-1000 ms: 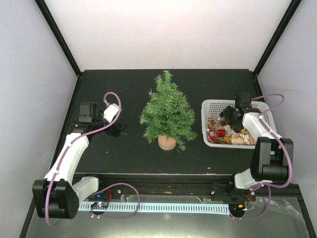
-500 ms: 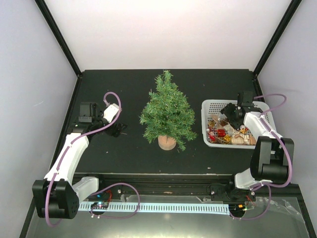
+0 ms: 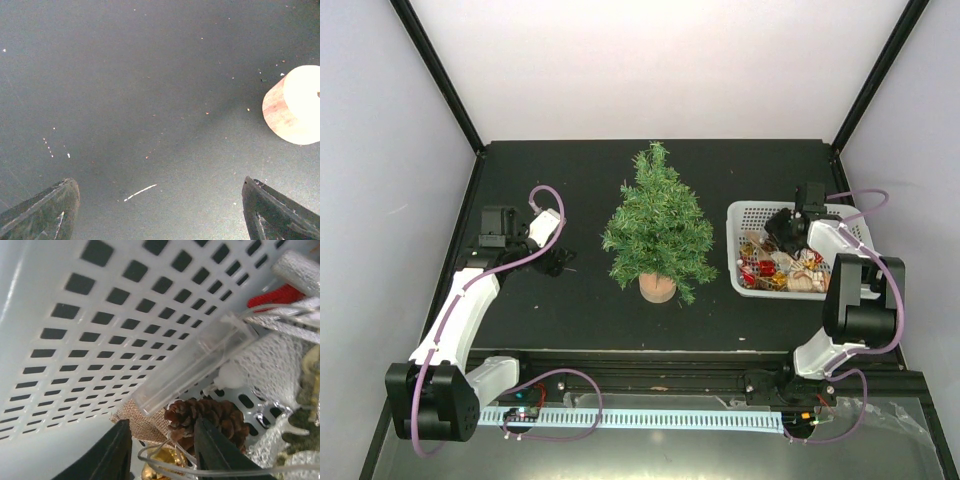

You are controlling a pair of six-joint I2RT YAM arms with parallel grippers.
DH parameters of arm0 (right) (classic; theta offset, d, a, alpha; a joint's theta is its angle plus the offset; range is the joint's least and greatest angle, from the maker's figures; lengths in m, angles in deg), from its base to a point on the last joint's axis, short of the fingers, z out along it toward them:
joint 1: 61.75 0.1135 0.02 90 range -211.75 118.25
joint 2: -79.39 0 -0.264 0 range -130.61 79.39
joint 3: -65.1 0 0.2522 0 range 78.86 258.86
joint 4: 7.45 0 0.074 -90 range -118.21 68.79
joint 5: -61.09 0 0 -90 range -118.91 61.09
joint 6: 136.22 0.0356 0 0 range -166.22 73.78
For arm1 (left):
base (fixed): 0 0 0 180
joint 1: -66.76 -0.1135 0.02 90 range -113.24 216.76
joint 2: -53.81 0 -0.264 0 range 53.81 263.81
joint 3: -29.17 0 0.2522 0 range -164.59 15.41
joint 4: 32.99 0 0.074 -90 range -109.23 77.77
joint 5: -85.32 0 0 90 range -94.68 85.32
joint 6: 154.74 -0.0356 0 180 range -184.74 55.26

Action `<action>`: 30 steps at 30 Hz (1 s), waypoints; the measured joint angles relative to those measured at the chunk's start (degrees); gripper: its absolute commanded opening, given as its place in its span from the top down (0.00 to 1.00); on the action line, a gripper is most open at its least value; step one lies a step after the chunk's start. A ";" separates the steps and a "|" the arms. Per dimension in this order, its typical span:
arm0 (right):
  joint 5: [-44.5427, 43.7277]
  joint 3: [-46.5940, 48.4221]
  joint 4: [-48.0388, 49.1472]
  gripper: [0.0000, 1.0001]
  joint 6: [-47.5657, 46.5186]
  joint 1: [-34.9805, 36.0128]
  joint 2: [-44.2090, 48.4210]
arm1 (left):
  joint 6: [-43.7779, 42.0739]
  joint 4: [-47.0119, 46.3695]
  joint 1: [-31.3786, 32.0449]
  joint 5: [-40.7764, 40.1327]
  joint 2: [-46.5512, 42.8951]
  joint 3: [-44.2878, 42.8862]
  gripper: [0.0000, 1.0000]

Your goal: Decorate the small christmas tree

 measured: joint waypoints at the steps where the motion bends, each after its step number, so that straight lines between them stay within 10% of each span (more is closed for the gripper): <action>1: 0.26 0.00 0.35 0.73 0.22 -0.02 -0.31 | 0.00 -0.02 0.00 0.00 0.00 0.00 0.11; 13: -0.13 -0.02 0.87 0.98 -1.07 -0.09 4.09 | 0.00 -0.02 0.00 0.00 -0.02 0.00 0.11; 30: -7.23 0.22 -6.27 0.99 -7.54 3.87 24.46 | -0.72 2.03 0.00 -0.26 -7.04 -6.80 0.11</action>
